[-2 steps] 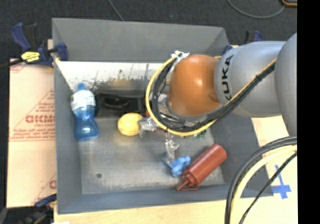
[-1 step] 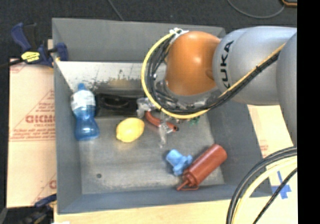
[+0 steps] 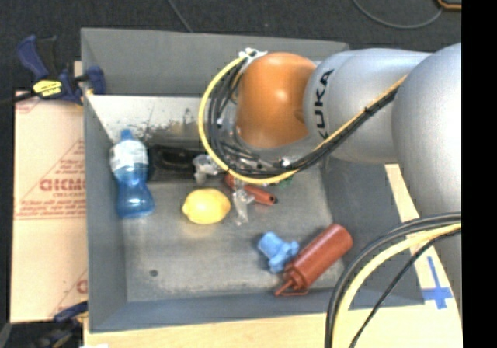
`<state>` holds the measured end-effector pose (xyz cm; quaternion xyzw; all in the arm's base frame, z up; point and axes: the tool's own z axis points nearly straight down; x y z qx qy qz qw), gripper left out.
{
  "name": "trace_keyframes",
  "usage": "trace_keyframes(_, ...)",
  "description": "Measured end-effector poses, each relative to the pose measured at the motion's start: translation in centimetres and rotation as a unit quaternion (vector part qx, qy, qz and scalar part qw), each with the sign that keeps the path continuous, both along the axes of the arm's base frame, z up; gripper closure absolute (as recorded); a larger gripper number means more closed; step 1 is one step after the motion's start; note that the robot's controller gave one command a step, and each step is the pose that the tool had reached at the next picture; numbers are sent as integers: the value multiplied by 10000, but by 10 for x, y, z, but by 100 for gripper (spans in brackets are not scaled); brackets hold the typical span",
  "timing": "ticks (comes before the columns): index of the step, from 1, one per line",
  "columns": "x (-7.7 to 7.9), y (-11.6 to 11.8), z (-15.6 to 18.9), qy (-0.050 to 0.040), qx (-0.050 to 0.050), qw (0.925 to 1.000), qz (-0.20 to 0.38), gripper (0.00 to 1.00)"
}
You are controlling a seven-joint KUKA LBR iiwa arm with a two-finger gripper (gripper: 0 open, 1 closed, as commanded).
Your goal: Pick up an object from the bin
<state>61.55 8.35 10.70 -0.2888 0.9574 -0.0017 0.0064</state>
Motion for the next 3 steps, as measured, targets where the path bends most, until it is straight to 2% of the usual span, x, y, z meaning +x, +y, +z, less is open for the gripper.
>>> trace_keyframes(1,-13,47,-9,-77,40,9931,-1173,100)
trace_keyframes(3,-13,54,0,-105,57,9927,-1202,100)
